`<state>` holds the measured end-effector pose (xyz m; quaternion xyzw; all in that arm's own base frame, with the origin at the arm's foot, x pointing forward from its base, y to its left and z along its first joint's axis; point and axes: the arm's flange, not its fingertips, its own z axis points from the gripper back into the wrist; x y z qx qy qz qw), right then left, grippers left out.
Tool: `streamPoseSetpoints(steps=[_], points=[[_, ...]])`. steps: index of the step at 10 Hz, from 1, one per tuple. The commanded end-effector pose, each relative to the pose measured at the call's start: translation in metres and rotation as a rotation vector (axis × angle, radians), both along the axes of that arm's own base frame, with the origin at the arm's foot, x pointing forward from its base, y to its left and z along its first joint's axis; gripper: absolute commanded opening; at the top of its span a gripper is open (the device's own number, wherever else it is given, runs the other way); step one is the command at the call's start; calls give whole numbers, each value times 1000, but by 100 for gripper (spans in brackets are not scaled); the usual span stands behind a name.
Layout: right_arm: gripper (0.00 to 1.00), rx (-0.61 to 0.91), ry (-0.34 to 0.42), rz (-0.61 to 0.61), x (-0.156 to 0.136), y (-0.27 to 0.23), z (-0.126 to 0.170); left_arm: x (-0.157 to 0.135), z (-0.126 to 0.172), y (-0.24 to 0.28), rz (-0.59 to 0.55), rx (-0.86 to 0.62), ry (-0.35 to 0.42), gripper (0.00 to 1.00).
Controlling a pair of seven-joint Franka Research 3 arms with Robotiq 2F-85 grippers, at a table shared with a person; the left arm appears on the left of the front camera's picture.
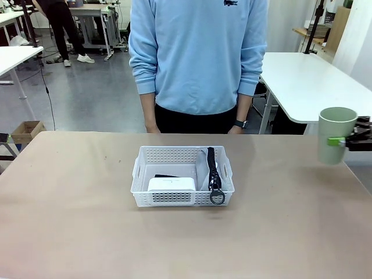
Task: Efficiently arrange items inside the basket to fit them all.
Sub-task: Pick up the Reusable plastic cup and place it inside the Organizing basket.
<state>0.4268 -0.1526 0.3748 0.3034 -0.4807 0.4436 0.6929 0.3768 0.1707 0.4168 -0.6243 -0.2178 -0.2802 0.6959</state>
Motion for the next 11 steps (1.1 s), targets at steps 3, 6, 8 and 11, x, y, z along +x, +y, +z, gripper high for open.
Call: streamPoseSetpoints(steps=[3,6,8,11], points=[[39,-43,-9,27,-23,5,19,-1,0,-2,2,1,-4,100],[39,-43,-9,27,-23,5,19,-1,0,-2,2,1,-4,100],[87,-182,-8,44,-39,33,35,-1,0,-2,2,1,-4,100],[87,-349,-38,210,-40,161,104,-1,0,-2,2,1,-4,100]])
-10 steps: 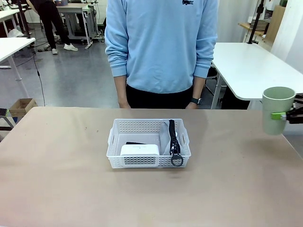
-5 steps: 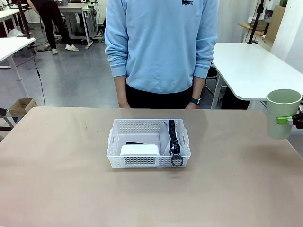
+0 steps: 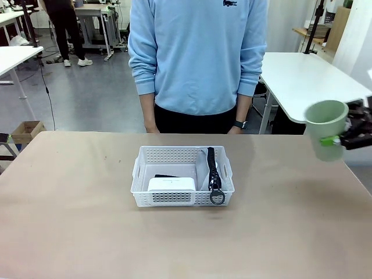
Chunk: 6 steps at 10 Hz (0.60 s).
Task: Efficiently arrange items inside the basket to fit them all.
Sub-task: Pick up the Reusable plastic cup and place it inside the Organizing basket.
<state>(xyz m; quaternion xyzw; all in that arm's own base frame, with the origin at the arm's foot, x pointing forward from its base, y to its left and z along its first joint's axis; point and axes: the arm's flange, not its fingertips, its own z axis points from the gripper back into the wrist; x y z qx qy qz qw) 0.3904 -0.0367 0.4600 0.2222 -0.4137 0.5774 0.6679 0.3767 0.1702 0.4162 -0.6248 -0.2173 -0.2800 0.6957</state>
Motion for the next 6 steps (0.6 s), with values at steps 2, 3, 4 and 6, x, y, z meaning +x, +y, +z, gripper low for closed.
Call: streamPoseSetpoints(steps=[2,3,4,6], points=[[87,-186,73,65,3,151,35,-1,0,-2,2,2,-5,100],[87,-234,60,63,6,199,39,-1,0,-2,2,2,-5,100],[87,-313,58,63,5,247,44,-1,0,-2,2,2,-5,100],[87,-371,100,15,-7,337,46,-1,0,-2,2,2,-5,100]])
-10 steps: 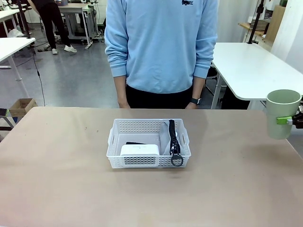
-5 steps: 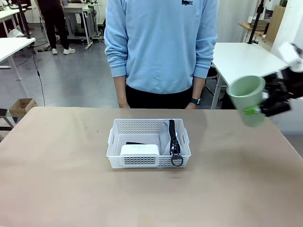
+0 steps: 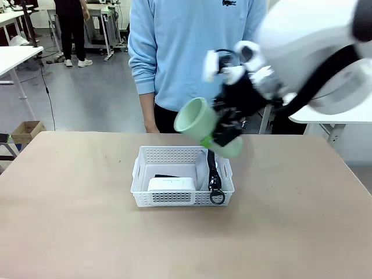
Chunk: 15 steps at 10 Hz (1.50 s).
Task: Efficiently arrange items inside the basket to fit them all.
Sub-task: Pick up the Reusable plastic cup and place it inside the Organizing basket.
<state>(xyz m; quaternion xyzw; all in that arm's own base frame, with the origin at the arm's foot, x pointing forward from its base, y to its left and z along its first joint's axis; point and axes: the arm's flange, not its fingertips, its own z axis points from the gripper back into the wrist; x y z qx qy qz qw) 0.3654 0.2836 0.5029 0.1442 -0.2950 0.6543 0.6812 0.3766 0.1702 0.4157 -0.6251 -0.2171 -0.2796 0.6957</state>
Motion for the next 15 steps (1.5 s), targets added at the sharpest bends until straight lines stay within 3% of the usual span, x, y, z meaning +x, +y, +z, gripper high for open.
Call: streamPoseSetpoints(steps=[1,2,3,4,5,6,8,13,15], points=[[87,-100,45,-77,15,50,-3,-1,1,-2,2,2,-7,100],[87,-129,74,-60,16,77,-9,-1,1,-2,2,2,-7,100],[87,-130,50,-47,20,95,-17,-1,1,-2,2,2,-7,100],[87,-115,95,-17,28,92,-19,-1,1,-2,2,2,-7,100],[87,-101,49,12,26,57,-11,-1,1,-2,2,2,-7,100],[87,-131,65,-26,11,92,-30,-1,1,-2,2,2,-7,100],[87,-131,65,-26,11,92,-30,-1,1,-2,2,2,-7,100],[87,-243,173,-66,96,112,-37,-1,1,-2,2,2,-7,100],[87,-337,148,-57,107,118,-52,-1,1,-2,2,2,-7,100]])
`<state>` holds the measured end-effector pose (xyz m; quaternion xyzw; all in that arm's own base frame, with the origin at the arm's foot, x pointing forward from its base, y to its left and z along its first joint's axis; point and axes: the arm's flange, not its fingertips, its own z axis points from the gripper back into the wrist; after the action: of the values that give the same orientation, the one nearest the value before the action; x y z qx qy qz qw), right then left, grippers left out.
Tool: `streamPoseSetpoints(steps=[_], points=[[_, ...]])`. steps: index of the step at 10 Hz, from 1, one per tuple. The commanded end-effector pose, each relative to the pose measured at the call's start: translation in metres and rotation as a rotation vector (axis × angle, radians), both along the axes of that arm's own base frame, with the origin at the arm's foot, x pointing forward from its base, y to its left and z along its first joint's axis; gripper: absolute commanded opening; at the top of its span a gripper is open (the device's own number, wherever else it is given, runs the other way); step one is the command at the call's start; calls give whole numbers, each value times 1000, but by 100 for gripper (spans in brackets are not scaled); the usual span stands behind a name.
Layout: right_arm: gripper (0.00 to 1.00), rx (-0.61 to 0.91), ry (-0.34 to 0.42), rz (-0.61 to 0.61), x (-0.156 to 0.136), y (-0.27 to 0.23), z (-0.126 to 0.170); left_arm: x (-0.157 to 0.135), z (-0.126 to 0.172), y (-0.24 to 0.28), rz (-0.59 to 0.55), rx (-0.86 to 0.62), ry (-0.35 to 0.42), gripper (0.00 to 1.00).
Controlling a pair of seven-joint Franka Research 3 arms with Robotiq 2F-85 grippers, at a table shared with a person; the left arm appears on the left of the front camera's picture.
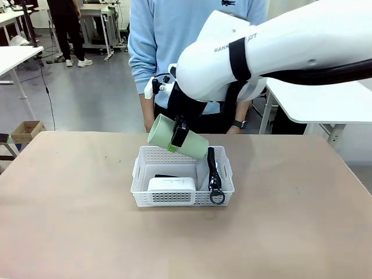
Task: Efficiently arrange items inside the basket to fit them all.
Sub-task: Pick up the Reusable plastic cup and place it inside the Organizing basket.
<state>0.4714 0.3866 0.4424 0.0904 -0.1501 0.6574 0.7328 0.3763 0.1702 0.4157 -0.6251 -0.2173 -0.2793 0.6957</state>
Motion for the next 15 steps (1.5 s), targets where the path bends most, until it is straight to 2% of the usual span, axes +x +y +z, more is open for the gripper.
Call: streamPoseSetpoints(steps=[1,3,7,9,15], points=[[87,-71,-36,36,4,18,2,-1,1,-2,2,2,-7,100],[87,-76,-4,59,12,24,-14,-1,1,-2,2,2,-7,100],[87,-127,-22,55,29,39,-44,-1,1,-2,2,2,-7,100],[87,-140,8,59,34,43,-56,-1,1,-2,2,2,-7,100],[87,-198,67,66,42,53,-77,-1,1,-2,2,2,-7,100]])
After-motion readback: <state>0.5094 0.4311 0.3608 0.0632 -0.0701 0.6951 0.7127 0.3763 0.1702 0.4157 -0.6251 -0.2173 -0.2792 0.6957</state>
